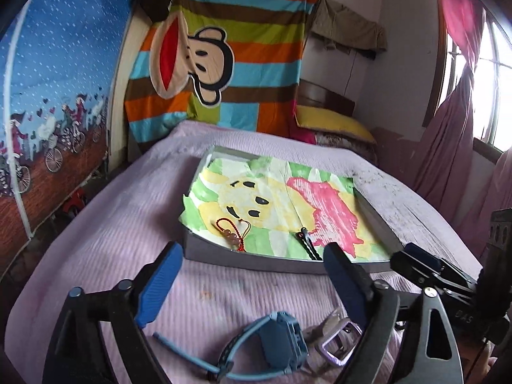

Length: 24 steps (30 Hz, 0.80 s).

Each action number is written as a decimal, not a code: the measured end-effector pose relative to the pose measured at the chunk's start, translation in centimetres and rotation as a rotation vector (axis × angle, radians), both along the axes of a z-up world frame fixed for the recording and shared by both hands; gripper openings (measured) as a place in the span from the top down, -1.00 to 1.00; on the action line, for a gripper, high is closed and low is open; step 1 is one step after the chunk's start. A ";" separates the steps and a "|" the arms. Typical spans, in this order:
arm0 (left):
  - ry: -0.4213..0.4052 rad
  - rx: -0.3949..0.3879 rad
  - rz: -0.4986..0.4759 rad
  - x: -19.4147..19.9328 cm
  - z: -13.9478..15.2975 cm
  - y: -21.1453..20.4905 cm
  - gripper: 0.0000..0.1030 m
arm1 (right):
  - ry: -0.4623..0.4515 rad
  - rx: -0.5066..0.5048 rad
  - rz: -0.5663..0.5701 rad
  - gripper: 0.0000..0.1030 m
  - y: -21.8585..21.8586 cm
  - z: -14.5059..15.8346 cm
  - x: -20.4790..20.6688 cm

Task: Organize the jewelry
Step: 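Open the left tool dropping the red cord while the right tool releases the black clip into the tray, then grasp the brown cord with yellow bead with the left tool while the right tool grasps the gold ring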

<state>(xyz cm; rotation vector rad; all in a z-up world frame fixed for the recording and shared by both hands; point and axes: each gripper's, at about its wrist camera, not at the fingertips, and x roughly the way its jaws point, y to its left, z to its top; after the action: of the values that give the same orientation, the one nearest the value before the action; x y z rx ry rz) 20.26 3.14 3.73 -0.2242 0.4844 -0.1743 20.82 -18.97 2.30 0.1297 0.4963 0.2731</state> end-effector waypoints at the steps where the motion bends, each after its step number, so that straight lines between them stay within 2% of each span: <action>1: -0.018 0.008 0.012 -0.7 0.0 -0.1 -0.88 | -0.018 0.004 -0.004 -0.30 -0.3 0.2 -0.9; 3: -0.052 0.020 0.035 -2.1 -0.1 -0.2 -0.96 | -0.051 0.007 -0.015 -0.56 -0.8 0.4 -2.4; 8: -0.095 0.061 0.042 -4.7 -0.6 -1.0 -1.00 | -0.134 0.004 -0.029 -0.81 -1.6 0.9 -6.0; 16: -0.109 0.081 0.014 -8.1 -1.6 -1.9 -1.00 | -0.201 -0.023 -0.055 -0.97 -2.2 0.9 -10.7; 24: -0.056 0.097 -0.045 -10.5 -3.6 -2.8 -1.00 | -0.166 -0.057 -0.052 -0.97 -3.2 -0.2 -13.1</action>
<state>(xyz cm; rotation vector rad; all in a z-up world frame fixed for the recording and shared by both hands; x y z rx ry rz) 9.71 0.34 0.13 -0.1138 0.4413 -0.2003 7.71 -22.15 2.14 0.0637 0.3352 0.2171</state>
